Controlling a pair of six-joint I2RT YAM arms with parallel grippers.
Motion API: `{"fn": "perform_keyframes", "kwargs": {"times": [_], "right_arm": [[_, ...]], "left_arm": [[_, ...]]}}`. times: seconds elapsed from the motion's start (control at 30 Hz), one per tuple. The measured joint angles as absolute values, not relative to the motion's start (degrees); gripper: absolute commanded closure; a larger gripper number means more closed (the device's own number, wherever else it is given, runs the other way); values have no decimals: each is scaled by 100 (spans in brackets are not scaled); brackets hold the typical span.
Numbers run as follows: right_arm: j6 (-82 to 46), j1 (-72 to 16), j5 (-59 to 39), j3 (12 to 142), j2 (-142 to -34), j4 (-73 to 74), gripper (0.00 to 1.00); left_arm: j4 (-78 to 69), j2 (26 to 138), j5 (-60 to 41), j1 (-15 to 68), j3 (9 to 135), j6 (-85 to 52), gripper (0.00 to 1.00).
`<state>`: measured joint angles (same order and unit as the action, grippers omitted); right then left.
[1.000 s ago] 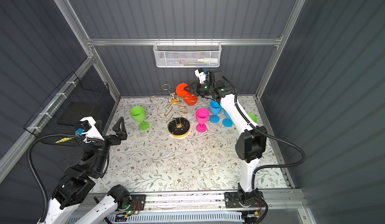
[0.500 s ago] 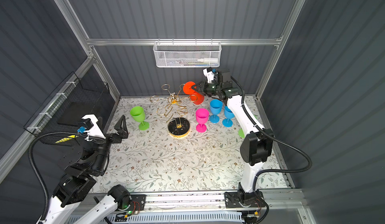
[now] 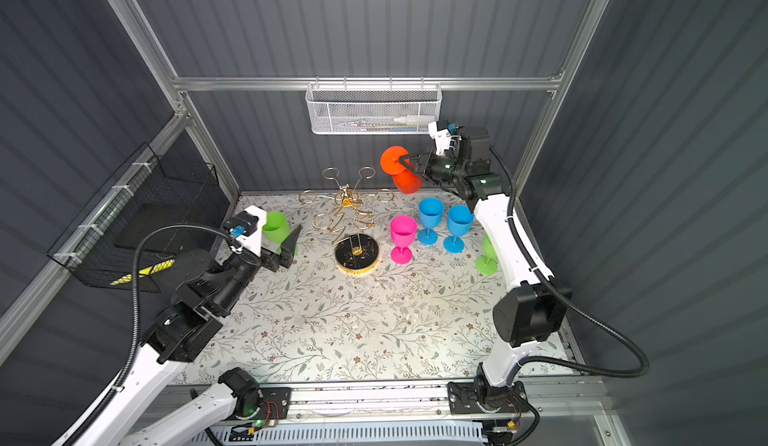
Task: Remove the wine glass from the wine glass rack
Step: 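Slide the red glass off its hook and lift it with the right gripper, then carry the red glass toward the left gripper while the left gripper closes on its bowl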
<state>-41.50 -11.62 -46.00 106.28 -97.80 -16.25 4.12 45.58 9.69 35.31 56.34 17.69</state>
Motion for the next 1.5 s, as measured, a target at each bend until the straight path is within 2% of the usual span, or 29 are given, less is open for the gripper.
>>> {"fn": "perform_keyframes", "kwargs": {"times": [0.23, 0.47, 0.8, 1.13, 1.5], "right_arm": [[-4154, -1162, -4845, 10510, -9006, -1594, 100], [-4442, -1166, -5266, 9904, -8235, -1135, 100], [-4993, -1361, -5752, 9198, -7889, -515, 100], [-5179, -1874, -5878, 9135, -7690, -311, 100], [-6123, -2185, -6049, 8621, -7644, 735, 100]], "left_arm": [[71, 5188, -108, 3533, 5636, 2550, 11], [-937, 5767, -812, 3533, 5636, 3052, 13], [-1879, 6753, -1719, 3533, 5972, 3516, 15], [-2342, 7118, -2178, 3533, 6156, 3548, 14], [-2711, 7192, -2327, 3533, 6156, 3264, 14]]}}
